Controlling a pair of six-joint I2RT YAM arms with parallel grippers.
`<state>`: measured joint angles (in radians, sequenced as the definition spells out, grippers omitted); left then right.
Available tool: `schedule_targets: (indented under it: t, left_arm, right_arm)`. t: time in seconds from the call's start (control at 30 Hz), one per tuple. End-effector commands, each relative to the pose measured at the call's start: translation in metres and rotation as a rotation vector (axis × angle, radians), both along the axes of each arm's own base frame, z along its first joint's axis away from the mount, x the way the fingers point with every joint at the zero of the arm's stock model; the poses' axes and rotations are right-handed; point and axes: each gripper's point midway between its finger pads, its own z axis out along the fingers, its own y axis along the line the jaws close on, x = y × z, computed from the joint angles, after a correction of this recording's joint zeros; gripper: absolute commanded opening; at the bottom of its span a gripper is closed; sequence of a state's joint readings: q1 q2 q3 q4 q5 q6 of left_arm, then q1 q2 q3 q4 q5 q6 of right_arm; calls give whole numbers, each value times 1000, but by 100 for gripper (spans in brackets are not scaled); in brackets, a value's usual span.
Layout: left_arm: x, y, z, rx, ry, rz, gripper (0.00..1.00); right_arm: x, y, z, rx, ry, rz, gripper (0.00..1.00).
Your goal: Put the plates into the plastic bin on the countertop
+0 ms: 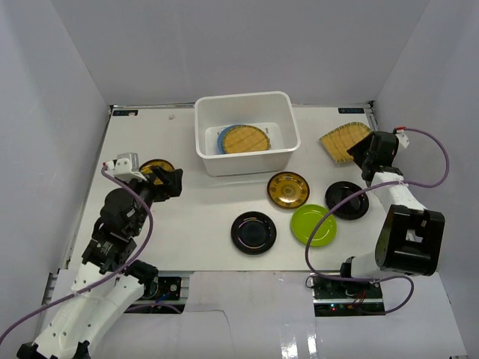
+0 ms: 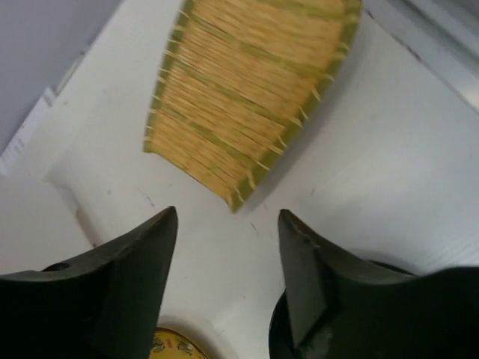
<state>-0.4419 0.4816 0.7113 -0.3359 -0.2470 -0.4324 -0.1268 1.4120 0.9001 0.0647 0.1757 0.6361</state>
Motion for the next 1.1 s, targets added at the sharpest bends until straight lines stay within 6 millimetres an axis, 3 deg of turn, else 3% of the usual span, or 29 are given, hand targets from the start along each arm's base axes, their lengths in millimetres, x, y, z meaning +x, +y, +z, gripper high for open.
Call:
schedule_targets:
  t: [0.0, 0.07, 0.17, 0.3, 0.33, 0.4, 0.43, 0.57, 0.73, 0.9, 0.93, 0.97, 1.07]
  left_arm:
    - [5, -22, -13, 52, 43, -77, 98]
    - [11, -33, -23, 74, 80, -106, 98]
    - [15, -47, -29, 89, 96, -161, 98]
    - [19, -50, -36, 113, 101, -169, 98]
    - [20, -50, -36, 119, 97, -169, 98]
    - [20, -49, -39, 129, 95, -165, 98]
    - [21, -48, -38, 134, 84, -163, 98]
    - [24, -45, -43, 144, 80, -155, 98]
    - [31, -41, -51, 158, 108, -142, 98]
    - [37, -34, -55, 167, 123, -122, 98]
    - [37, -32, -56, 174, 125, -114, 98]
    - [39, -26, -56, 178, 122, -86, 98]
    - [42, -14, -54, 176, 121, -41, 98]
  right_arm:
    - [5, -15, -10, 81, -49, -60, 67]
    - [2, -23, -30, 103, -12, -94, 71]
    - [7, -32, -41, 116, -16, -139, 74]
    - [24, -34, -56, 185, -6, -169, 74]
    - [27, -34, -70, 202, 22, -177, 73]
    - [40, -36, -72, 231, 8, -179, 72]
    - [44, -35, -85, 261, 27, -192, 72]
    - [61, -39, -90, 314, -34, -205, 62]
    - [66, -41, -99, 339, -84, -201, 35]
    - [78, -39, -89, 370, -147, -175, 8]
    - [83, -39, -70, 361, -216, -159, 8]
    - [80, -37, -65, 365, -239, -146, 8]
    - [84, -28, -13, 331, -365, -82, 8]
